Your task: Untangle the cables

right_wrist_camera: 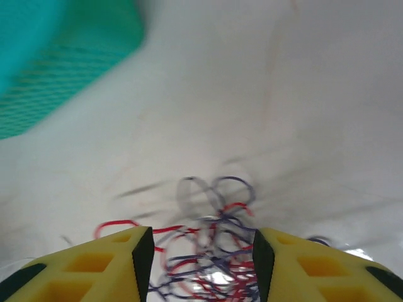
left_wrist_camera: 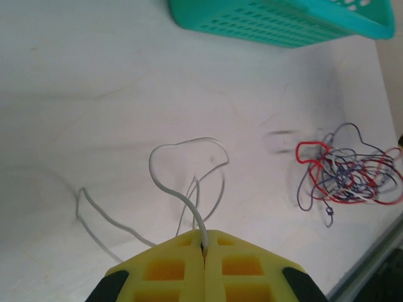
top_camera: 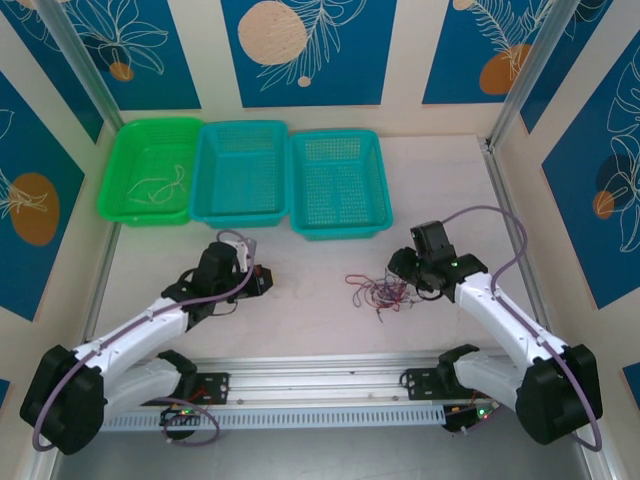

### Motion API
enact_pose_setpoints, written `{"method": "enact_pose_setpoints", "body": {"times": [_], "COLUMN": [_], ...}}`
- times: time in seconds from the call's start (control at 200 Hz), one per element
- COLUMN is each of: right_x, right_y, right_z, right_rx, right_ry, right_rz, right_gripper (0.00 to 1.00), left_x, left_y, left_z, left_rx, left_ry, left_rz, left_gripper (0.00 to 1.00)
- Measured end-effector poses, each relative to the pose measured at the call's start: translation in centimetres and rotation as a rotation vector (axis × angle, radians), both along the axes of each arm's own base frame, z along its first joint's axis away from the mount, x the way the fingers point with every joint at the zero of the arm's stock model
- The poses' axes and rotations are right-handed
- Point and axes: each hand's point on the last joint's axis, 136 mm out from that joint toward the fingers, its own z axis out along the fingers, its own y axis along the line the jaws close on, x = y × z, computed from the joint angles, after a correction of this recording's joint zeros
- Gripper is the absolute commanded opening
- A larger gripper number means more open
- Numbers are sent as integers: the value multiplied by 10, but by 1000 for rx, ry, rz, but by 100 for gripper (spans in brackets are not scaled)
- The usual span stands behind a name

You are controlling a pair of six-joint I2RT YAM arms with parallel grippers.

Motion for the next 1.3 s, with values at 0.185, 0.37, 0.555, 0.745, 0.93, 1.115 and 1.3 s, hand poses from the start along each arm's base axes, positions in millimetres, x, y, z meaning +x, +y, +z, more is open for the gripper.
{"method": "enact_pose_setpoints", "body": {"times": [0.185,0.37,0.555,0.745,0.93,1.115,1.3], "right_x": [14,16,12,8,2,-4,-10], "right_y": [25,40,46,49,48,43,37], "right_z": [31,19,17,30,50,58,59], "right_rx": [19,28,39,59,87,97,85], "right_ry": [-99,-54,-41,-79,-144,-169,-180], "right_rz": [114,171,193,210,207,199,186], "right_gripper": [49,49,49,49,50,50,50], "left_x": [4,28,77,144,206,241,265], "left_y": [-8,-7,19,69,131,211,275], "left_z": [64,179,264,279,263,228,189], "left_rx": [-48,-46,26,112,195,228,222], "left_ry": [-146,-407,-579,-585,-525,-420,-310], "left_rz": [-60,-54,74,260,438,621,743], "left_gripper": [0,0,0,0,0,0,0]}}
